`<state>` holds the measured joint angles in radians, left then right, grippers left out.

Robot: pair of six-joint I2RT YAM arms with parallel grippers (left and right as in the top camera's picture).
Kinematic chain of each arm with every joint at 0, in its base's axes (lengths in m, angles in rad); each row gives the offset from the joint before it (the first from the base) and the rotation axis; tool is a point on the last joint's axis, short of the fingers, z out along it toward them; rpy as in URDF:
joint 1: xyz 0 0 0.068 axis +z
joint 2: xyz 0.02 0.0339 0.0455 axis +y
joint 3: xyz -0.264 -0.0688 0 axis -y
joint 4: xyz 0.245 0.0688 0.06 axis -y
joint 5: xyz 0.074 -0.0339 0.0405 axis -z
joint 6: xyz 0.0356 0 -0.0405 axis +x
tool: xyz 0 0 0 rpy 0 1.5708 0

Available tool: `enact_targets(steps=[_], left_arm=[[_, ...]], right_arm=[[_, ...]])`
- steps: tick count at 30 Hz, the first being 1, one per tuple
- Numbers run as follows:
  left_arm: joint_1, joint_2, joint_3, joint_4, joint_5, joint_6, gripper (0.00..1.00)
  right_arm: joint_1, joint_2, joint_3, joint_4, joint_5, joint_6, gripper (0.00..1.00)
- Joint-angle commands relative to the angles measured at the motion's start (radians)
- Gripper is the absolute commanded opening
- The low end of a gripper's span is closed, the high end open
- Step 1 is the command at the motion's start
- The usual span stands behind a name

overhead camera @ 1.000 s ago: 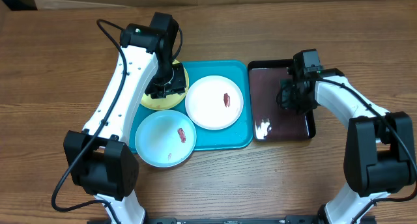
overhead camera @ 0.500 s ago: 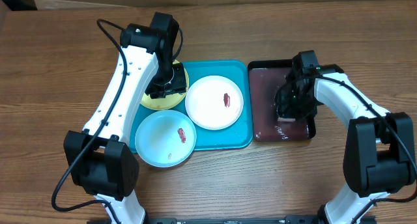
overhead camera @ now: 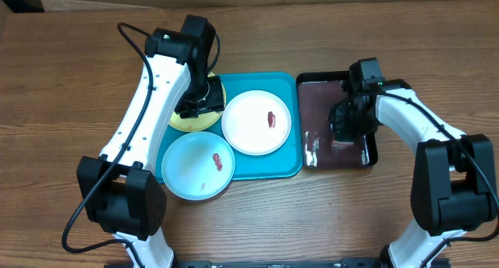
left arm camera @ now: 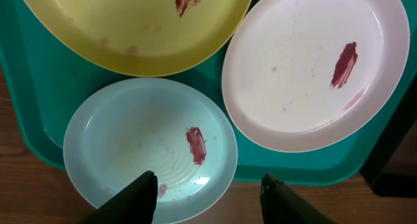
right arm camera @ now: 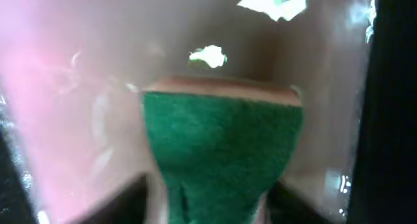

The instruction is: Clean dirty plates on tray and stack at the side

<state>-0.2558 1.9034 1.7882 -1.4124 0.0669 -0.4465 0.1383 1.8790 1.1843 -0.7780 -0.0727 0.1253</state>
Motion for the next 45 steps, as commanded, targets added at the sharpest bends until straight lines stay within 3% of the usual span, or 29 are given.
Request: enact_targets(steps=[1,4,6,7,8,11,16,18,19,20,21,24,25,27,31,41,45], left_arm=[[-0.007,0.006,-0.003,0.0,0.003,-0.003,0.6],[-0.007,0.006,-0.003,-0.001,0.003,-0.003,0.6],[-0.007,0.006,-0.003,-0.002,0.003,-0.003,0.61],[-0.007,0.006,-0.003,-0.002,0.003,-0.003,0.63],[-0.007,0.006,-0.003,-0.002,0.003,-0.003,0.68],[-0.007,0.006,-0.003,-0.002,0.003,-0.003,0.68],[-0.007,0.006,-0.003,-0.002,0.004,-0.003,0.68],[-0.007,0.006,-0.003,-0.002,0.004,-0.003,0.67],[-0.007,0.006,-0.003,-0.003,0.004,-0.003,0.67],[-0.007,0.006,-0.003,-0.004,0.004,-0.003,0.67],[-0.007,0.006,-0.003,-0.005,0.004,-0.003,0.67],[-0.007,0.006,-0.003,-0.005,0.004,-0.003,0.71],[-0.007,0.006,-0.003,-0.005,0.004,-0.003,0.72],[-0.007,0.006,-0.003,-0.007,0.004,-0.003,0.72],[-0.007,0.006,-0.003,-0.018,0.004,-0.003,0.72],[-0.007,0.006,-0.003,-0.023,0.005,-0.003,0.72],[-0.007,0.006,-0.003,-0.023,0.005,-0.003,0.72]], right_arm=[[0.004,-0.005,-0.015,0.008,0.003,0.002,0.04],[0.004,-0.005,0.002,-0.003,0.003,0.002,0.06],[0.004,-0.005,0.031,-0.032,0.002,0.002,0.4],[0.004,-0.005,0.045,-0.043,0.001,0.002,0.5],[0.004,-0.005,0.063,-0.053,0.001,0.002,0.58],[0.004,-0.005,0.067,-0.036,0.005,0.002,0.66],[0.005,-0.005,0.045,0.035,0.004,0.003,0.68],[0.005,-0.005,0.024,0.061,0.004,0.003,0.64],[0.005,-0.005,0.014,0.071,0.004,0.005,0.48],[0.005,-0.005,0.01,0.074,0.004,0.006,0.14],[0.005,-0.005,0.007,0.073,-0.003,0.005,0.04],[0.005,-0.005,0.017,0.077,-0.066,0.002,0.04],[0.005,-0.005,0.029,0.074,-0.079,0.002,0.06],[0.005,-0.005,0.05,0.069,-0.087,0.003,0.51],[0.005,-0.005,0.068,0.067,-0.081,0.002,0.69],[0.021,-0.005,-0.034,0.122,-0.06,0.002,0.69],[0.024,-0.007,0.001,0.101,-0.066,0.003,0.7]])
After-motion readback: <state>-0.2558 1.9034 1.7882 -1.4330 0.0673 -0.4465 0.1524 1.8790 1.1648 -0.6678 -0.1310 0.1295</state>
